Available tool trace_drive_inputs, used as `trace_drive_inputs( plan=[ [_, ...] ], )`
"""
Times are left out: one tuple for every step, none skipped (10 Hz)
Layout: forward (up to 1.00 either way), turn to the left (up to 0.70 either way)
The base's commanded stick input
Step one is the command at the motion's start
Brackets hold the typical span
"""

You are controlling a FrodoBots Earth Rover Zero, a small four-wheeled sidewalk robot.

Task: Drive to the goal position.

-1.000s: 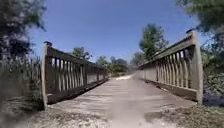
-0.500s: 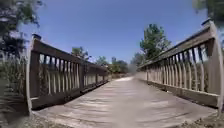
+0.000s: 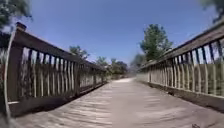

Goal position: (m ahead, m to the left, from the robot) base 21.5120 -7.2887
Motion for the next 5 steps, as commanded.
trace_drive_inputs(
  plan=[
    [0.7,0.0],
    [0.7,0.0],
    [0.7,0.0],
    [0.7,0.0],
    [0.7,0.0]
  ],
)
